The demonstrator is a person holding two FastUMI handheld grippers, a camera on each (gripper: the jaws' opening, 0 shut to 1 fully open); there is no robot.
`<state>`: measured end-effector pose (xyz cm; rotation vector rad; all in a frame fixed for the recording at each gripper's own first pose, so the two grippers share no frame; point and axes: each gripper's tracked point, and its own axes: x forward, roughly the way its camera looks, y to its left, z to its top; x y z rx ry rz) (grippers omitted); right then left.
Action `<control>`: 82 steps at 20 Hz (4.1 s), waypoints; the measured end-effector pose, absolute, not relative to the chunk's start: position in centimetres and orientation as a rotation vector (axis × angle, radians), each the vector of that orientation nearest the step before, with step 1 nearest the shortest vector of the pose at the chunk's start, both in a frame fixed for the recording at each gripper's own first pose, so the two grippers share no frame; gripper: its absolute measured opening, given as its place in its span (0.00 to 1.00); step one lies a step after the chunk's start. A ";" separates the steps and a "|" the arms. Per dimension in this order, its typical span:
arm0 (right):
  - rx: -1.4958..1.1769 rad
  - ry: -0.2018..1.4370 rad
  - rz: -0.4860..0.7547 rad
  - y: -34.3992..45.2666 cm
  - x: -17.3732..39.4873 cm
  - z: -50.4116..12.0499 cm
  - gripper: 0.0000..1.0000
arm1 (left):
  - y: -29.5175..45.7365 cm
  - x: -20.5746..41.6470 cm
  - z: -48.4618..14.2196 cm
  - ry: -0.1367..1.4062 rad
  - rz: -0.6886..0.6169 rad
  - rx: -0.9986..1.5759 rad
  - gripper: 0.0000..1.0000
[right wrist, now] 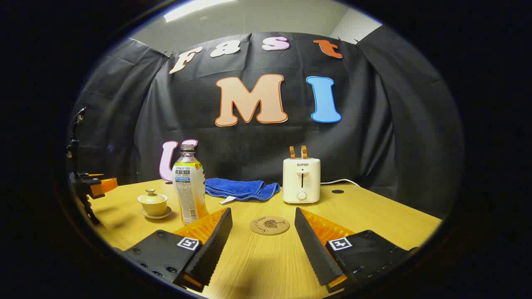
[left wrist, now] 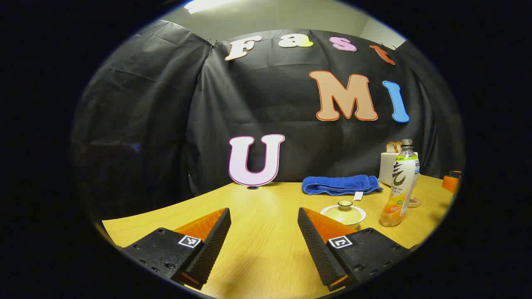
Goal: Open the teacup lid with one hand, grasp the water bottle and pour water into the teacup with the other hand; after pouring, place the water bottle on the coaster and then close the teacup lid.
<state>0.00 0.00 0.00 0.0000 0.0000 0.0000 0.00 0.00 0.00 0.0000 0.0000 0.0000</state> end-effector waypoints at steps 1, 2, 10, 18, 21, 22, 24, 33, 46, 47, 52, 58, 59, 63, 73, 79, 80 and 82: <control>0.001 0.001 -0.004 0.0 0.0 -0.1 0.93 | 0.0 0.0 0.0 -0.001 0.000 0.000 0.95; 0.000 0.000 -0.004 0.0 0.1 0.0 0.96 | 0.0 0.0 0.0 0.000 0.000 0.000 0.95; 0.001 0.001 -0.005 0.0 0.1 0.0 0.96 | 0.1 0.0 0.0 -0.001 0.000 0.000 0.95; 0.001 0.001 -0.006 0.0 0.0 0.0 0.96 | 0.1 0.0 0.0 0.000 -0.001 0.000 0.95; 0.001 0.001 -0.006 0.0 0.0 0.0 0.96 | 0.0 -0.1 0.1 0.000 -0.004 0.000 0.95; 0.001 0.001 -0.006 0.0 0.0 0.1 0.93 | -0.1 -0.1 0.0 0.000 -0.009 -0.002 0.95; 0.001 0.001 -0.006 0.0 0.0 0.0 0.96 | -0.2 -0.1 0.1 0.001 -0.020 -0.003 0.95; 0.000 0.001 -0.006 0.0 0.0 0.0 0.96 | -4.2 0.2 0.3 -0.002 -0.204 -0.006 0.95; 0.000 0.002 -0.006 0.0 0.0 0.0 0.96 | -10.6 2.0 0.2 -0.002 -0.438 -0.012 0.95; 0.000 0.002 -0.005 0.0 0.0 0.0 0.96 | -11.0 2.2 0.2 -0.001 -0.453 -0.010 0.94; 0.000 0.001 -0.005 0.0 0.0 0.0 0.96 | -12.7 3.5 -0.7 0.046 -0.496 0.010 0.94; 0.001 0.002 -0.005 0.0 0.0 0.0 0.93 | -14.2 5.1 -1.2 0.086 -0.530 0.017 0.89; 0.001 0.001 -0.005 0.0 0.0 0.0 0.93 | -14.3 5.4 -1.2 0.087 -0.533 0.020 0.87; 0.001 0.002 -0.004 0.1 0.0 0.0 0.93 | -15.1 6.0 -1.5 0.106 -0.546 0.037 0.72; 0.001 0.001 0.000 0.1 0.0 0.0 0.96 | -15.3 6.8 -1.9 0.139 -0.561 0.025 0.30; 0.000 0.001 0.000 0.1 0.0 0.0 0.96 | -14.8 6.7 -1.4 0.119 -0.555 0.002 0.28; 0.000 0.000 0.000 0.1 0.0 0.0 0.99 | -14.7 6.7 -1.2 0.112 -0.552 -0.006 0.28; 0.000 0.000 0.000 0.0 0.0 0.0 0.96 | -14.3 6.7 -1.0 0.099 -0.539 -0.018 0.27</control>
